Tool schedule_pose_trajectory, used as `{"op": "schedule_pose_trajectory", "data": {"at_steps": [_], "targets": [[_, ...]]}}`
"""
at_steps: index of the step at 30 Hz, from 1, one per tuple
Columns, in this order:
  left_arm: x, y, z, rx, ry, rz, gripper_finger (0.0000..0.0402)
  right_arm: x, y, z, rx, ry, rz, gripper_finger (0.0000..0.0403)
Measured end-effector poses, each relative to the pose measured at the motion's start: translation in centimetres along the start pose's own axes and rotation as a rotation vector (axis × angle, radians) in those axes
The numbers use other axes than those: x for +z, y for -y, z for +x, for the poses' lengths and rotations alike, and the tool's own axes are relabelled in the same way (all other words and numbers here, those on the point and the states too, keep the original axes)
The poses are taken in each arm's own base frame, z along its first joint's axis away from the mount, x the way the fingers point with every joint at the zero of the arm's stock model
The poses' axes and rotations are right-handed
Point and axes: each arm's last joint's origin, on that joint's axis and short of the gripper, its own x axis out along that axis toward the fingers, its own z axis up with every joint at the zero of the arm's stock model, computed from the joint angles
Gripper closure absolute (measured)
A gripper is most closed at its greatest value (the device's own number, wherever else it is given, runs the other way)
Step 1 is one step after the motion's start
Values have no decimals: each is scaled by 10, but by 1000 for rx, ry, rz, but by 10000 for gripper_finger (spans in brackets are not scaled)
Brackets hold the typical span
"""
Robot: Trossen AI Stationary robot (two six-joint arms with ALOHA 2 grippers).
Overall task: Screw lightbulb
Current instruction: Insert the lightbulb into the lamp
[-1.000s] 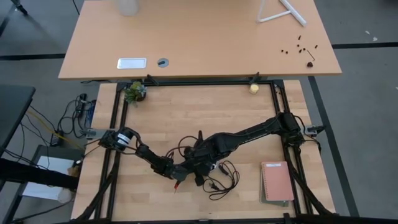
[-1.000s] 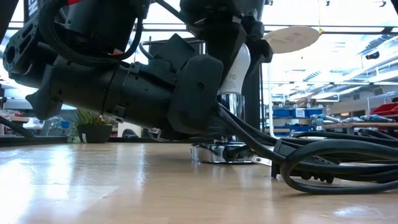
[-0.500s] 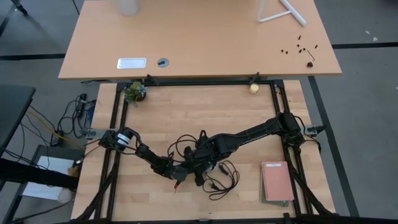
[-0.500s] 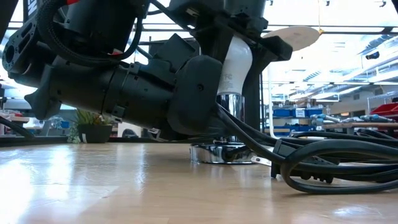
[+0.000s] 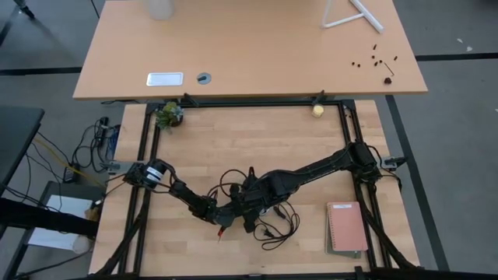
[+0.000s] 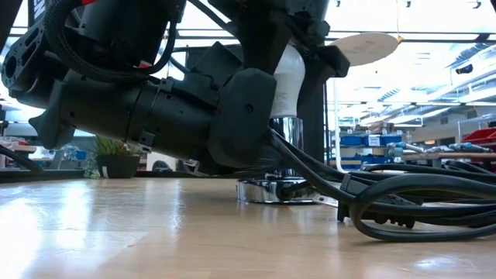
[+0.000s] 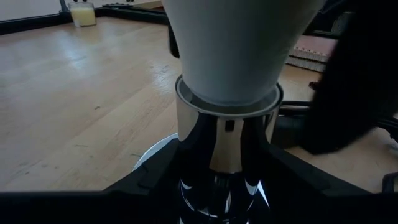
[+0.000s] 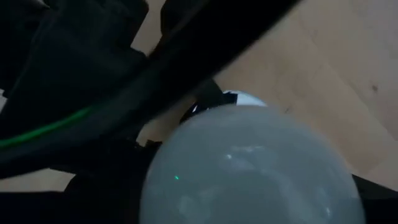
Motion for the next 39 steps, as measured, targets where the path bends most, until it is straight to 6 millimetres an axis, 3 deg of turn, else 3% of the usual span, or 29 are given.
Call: {"op": "schedule_pose_trajectory", "data": {"at_steps": [8,16,31,39], "targets": [[0,0,0,0,-1,1,206,-1,1,0,-33,28,9,54],[0,0,0,0,-2,3,206,-1,-3,-10,-38,44,14,51],[0,0,0,-2,-2,4,206,7,-3,-53,-96,74,-20,50],[0,0,0,-2,-2,4,206,-4,-9,-81,-105,60,-184,50]]}}
